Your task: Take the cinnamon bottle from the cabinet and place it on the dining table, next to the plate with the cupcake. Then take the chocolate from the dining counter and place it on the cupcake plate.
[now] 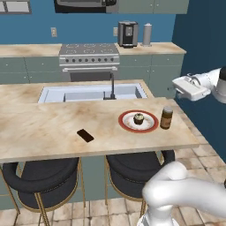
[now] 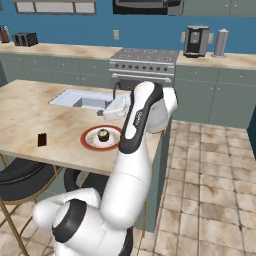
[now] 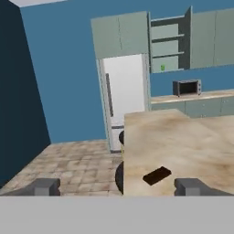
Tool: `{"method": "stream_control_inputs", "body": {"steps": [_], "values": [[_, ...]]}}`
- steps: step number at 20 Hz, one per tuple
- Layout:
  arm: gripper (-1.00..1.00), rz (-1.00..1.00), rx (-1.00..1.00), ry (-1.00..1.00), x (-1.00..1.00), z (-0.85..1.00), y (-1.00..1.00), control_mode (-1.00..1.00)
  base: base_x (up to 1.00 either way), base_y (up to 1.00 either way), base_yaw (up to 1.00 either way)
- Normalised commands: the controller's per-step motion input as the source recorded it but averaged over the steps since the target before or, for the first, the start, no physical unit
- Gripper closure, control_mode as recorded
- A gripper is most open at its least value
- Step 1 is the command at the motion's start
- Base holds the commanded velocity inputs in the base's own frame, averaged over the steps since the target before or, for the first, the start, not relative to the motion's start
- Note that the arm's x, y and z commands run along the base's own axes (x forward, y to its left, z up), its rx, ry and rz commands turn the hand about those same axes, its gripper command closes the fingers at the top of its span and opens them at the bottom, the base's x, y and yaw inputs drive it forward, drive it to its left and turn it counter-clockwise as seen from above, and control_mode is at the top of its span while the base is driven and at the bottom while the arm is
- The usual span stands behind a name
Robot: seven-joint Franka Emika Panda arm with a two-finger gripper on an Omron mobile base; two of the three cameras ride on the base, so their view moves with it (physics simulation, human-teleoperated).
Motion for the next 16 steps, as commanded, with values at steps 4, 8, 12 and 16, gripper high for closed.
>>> {"method": "stream_control_inputs", "body": {"steps": [4,8,12,16], "values": [[-1.0,0.05,-0.48,0.01,-0.5,1.0,1.0,-1.0,0.0,0.0,0.0],[-1.0,0.04,-0.56,0.13,-0.23,0.89,1.0,-1.0,0.0,0.0,0.0],[-1.0,-0.07,-0.61,0.41,0.0,0.23,1.0,-1.0,0.0,0.0,0.0],[-1.0,-0.23,-0.66,0.56,0.0,-0.33,1.0,-1.0,0.0,0.0,0.0]]}}
